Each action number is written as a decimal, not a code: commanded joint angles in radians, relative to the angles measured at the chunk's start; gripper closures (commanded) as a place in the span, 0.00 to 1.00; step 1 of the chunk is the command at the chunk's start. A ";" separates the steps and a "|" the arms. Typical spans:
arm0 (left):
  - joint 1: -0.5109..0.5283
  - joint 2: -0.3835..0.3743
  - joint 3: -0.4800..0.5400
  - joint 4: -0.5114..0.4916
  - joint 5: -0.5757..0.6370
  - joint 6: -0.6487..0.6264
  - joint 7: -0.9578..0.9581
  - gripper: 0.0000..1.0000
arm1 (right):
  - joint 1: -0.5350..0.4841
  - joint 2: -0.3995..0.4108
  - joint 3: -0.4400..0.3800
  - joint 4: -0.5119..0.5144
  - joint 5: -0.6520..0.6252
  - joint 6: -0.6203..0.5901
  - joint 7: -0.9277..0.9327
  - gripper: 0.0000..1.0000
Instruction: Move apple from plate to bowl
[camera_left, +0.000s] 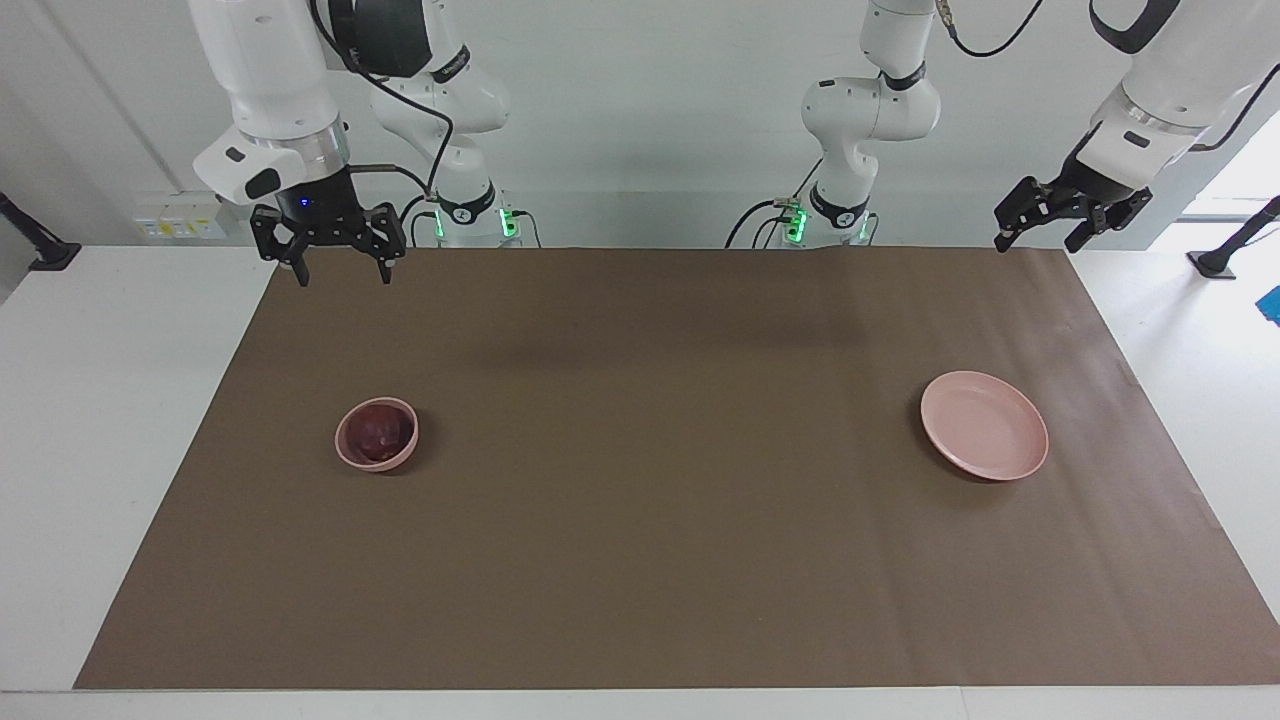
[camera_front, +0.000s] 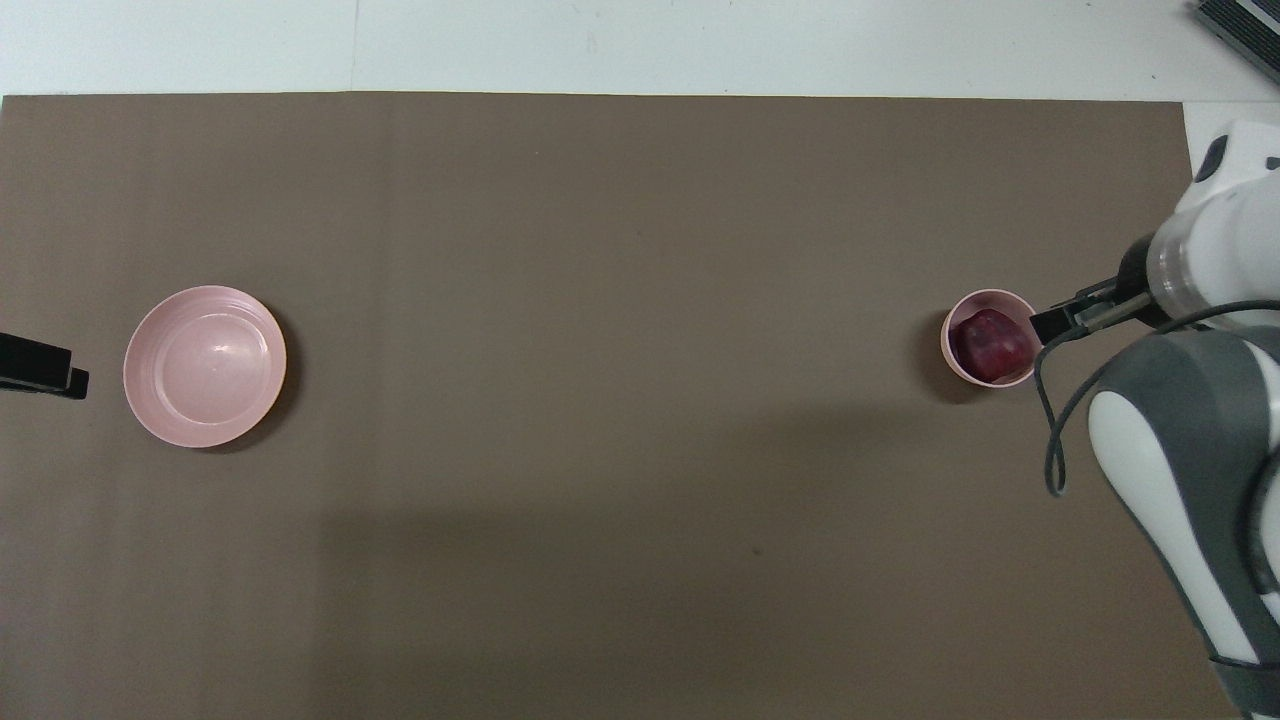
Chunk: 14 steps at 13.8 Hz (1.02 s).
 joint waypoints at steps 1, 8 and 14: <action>0.006 -0.007 -0.001 -0.002 -0.012 -0.010 -0.009 0.00 | -0.022 0.015 -0.028 0.119 0.081 -0.120 0.073 0.00; 0.006 -0.007 -0.001 -0.002 -0.012 -0.010 -0.009 0.00 | -0.016 -0.063 -0.078 0.104 0.053 -0.188 -0.005 0.00; 0.006 -0.007 -0.001 -0.002 -0.012 -0.010 -0.009 0.00 | -0.020 -0.054 -0.078 0.102 0.064 -0.185 -0.010 0.00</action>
